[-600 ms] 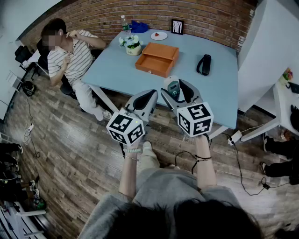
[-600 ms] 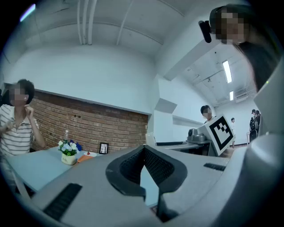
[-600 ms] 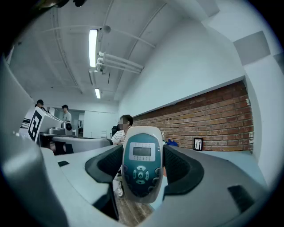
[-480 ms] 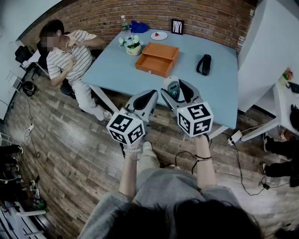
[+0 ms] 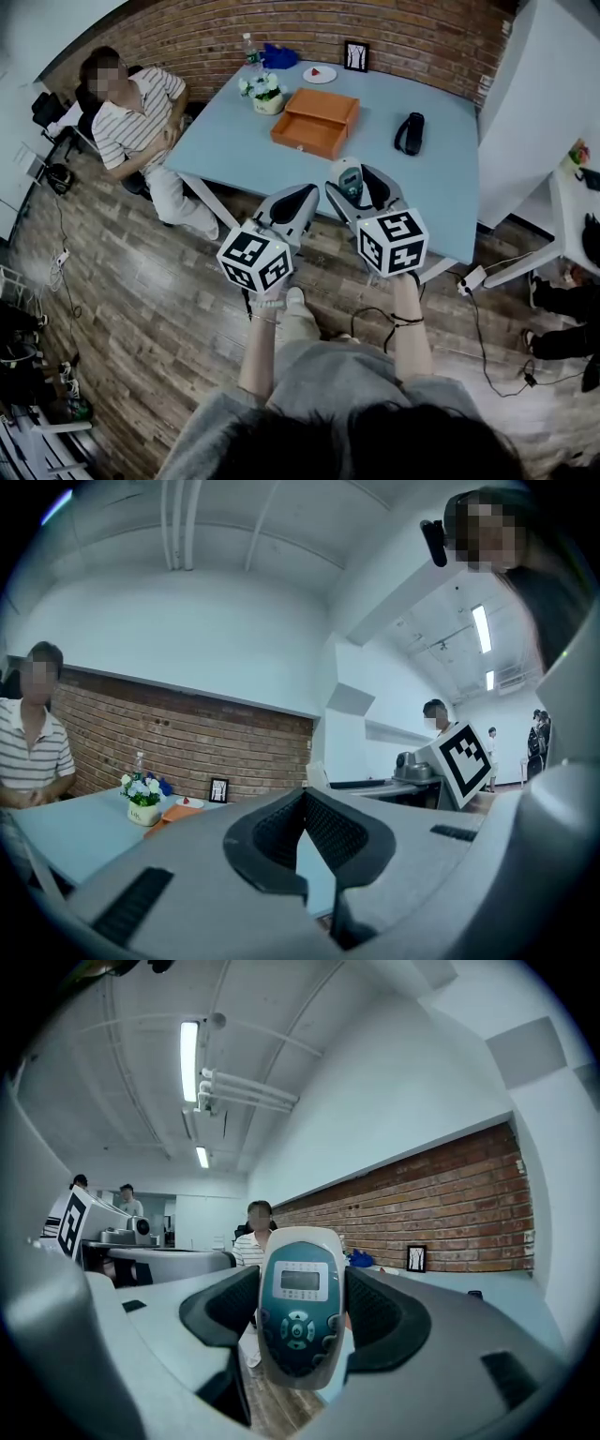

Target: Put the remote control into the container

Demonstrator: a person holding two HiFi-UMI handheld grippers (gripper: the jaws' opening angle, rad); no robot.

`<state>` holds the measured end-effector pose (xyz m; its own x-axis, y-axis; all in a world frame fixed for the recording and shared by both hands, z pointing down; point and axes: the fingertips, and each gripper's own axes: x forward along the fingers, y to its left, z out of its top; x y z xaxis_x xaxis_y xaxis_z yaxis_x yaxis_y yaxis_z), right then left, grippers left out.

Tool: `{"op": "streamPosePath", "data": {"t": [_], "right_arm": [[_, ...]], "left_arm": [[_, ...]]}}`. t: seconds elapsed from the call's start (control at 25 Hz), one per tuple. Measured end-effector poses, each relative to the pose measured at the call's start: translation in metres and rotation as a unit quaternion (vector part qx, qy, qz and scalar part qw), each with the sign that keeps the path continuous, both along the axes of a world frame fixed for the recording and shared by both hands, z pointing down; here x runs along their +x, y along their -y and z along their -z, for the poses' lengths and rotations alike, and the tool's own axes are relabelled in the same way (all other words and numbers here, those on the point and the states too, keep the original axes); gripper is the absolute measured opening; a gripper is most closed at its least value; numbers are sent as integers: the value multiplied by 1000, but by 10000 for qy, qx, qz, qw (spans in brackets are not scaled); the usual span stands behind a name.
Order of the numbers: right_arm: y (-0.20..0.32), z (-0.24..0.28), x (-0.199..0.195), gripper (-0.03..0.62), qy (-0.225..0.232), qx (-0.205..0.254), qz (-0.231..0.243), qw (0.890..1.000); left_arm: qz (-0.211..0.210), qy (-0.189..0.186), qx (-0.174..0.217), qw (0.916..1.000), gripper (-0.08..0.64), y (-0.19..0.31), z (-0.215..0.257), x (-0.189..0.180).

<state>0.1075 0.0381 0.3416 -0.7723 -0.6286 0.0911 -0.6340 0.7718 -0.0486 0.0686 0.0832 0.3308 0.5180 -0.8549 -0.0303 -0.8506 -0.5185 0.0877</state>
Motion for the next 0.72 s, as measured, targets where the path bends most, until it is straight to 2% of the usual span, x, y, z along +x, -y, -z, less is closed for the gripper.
{"op": "streamPosePath", "data": {"t": [0.32, 0.72], "right_arm": [[21, -12, -15, 284, 114, -326, 90, 9994], [73, -26, -59, 284, -94, -388, -9, 9992]], "left_arm": [[59, 16, -248, 9997, 3, 16, -11, -13], [82, -61, -374, 9992, 3, 66, -24, -63]]}}
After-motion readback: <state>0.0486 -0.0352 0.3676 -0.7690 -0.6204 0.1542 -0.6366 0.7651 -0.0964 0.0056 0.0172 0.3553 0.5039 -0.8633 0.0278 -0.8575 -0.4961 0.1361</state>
